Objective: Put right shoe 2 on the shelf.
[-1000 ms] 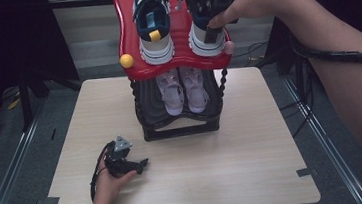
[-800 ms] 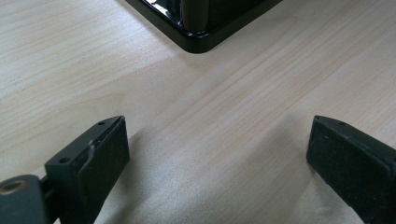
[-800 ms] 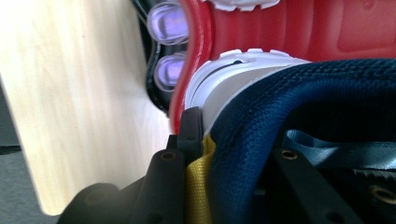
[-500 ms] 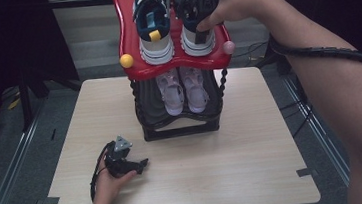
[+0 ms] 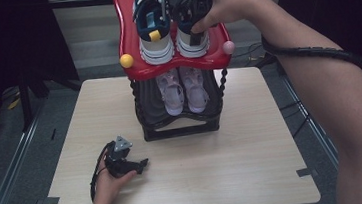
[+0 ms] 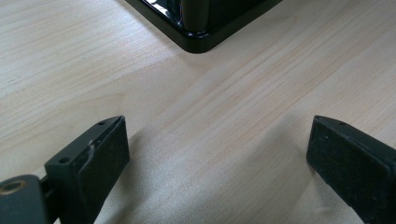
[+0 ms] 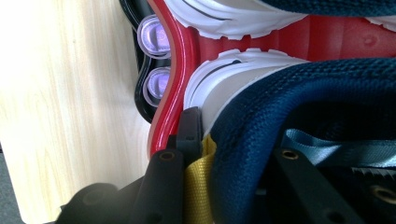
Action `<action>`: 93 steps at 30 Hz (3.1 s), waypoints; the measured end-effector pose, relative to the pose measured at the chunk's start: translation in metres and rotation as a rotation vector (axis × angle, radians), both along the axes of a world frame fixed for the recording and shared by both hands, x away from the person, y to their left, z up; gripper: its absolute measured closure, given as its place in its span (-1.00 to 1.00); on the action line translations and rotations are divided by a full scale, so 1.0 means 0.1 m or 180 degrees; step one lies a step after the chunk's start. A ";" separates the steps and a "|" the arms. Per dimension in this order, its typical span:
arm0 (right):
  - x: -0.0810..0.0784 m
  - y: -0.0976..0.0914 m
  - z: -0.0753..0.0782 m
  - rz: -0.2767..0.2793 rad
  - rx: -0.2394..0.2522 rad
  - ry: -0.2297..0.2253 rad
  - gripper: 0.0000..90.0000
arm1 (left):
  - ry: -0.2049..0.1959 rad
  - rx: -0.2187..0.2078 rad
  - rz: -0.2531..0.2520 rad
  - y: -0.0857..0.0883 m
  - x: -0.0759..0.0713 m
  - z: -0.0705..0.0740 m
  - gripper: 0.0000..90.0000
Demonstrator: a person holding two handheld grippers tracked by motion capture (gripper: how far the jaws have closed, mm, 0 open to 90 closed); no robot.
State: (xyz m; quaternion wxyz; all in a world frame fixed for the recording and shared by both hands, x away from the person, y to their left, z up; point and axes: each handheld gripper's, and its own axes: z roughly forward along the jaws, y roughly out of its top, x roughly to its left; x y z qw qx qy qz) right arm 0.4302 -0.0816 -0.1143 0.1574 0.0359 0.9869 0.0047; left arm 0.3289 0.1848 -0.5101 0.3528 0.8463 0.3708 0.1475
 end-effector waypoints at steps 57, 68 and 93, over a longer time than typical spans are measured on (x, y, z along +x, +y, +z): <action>0.02 -0.07 0.20 -0.0430 0.0447 0.0254 -0.53 | 0.0000 0.0002 -0.0001 0.00 0.00 0.00 -0.88; -0.05 -0.15 0.34 -0.0453 0.0359 0.0307 -0.59 | 0.0007 -0.0002 0.0004 0.00 0.00 0.00 -0.88; -0.26 -0.31 0.42 -0.0633 0.0083 0.0590 -0.57 | 0.0004 -0.0015 0.0014 0.00 -0.02 0.00 -0.88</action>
